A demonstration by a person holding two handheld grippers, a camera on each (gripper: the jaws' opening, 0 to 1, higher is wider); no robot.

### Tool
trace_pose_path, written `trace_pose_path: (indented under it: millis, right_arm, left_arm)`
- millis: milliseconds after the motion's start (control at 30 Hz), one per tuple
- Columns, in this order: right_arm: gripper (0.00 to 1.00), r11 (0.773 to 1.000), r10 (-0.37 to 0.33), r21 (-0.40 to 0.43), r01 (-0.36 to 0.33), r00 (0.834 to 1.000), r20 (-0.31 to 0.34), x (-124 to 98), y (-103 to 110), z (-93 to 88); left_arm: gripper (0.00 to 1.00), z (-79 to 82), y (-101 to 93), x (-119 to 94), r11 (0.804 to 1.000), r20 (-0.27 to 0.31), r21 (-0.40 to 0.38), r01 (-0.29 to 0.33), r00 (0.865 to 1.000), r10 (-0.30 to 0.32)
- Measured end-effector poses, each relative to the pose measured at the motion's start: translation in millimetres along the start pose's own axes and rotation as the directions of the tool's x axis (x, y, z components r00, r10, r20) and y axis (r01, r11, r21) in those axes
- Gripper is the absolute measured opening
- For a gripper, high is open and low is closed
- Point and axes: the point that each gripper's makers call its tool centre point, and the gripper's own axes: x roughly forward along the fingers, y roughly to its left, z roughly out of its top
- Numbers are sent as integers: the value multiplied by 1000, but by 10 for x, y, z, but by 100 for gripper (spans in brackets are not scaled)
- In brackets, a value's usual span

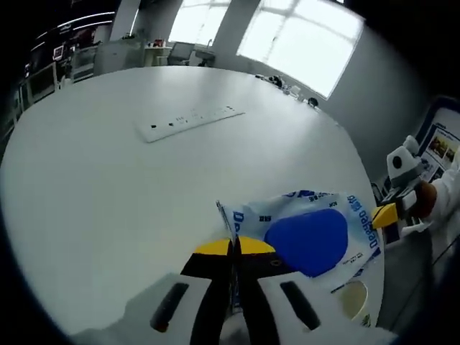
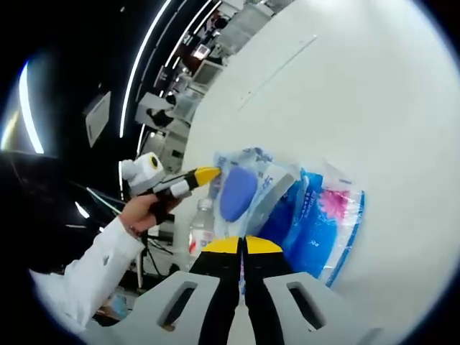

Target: Arrange the tabletop items into an orderly group along one side of the table until the central work area is clear of visible clutter.

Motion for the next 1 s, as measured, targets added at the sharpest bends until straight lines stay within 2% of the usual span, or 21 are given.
trace_pose_path:
  millis: [200,333,467,600,700,1000]
  right_arm:
    - [0,998,9,-67,-8,1000,9,-76,52,124]
    - [0,993,18,-113,-16,1000,20,-160,78,235]
    - [0,979,15,-204,-5,999,48,-271,76,407]
    - [0,976,32,-216,-12,995,92,-410,77,619]
    - [0,964,30,-264,1,993,117,-502,53,764]
    - [0,953,33,-301,24,982,184,-840,-75,1165]
  left_arm:
    - [0,181,-69,-151,1000,59,0,-23,998,23]
    - [0,377,-160,-288,999,113,18,-51,992,48]
    - [0,555,-285,-409,997,163,26,-74,984,68]
    - [0,702,-416,-497,995,206,26,-98,974,90]
    - [0,775,-533,-514,992,216,42,-117,971,105]
    - [0,1057,-890,-481,992,294,24,-122,950,110]
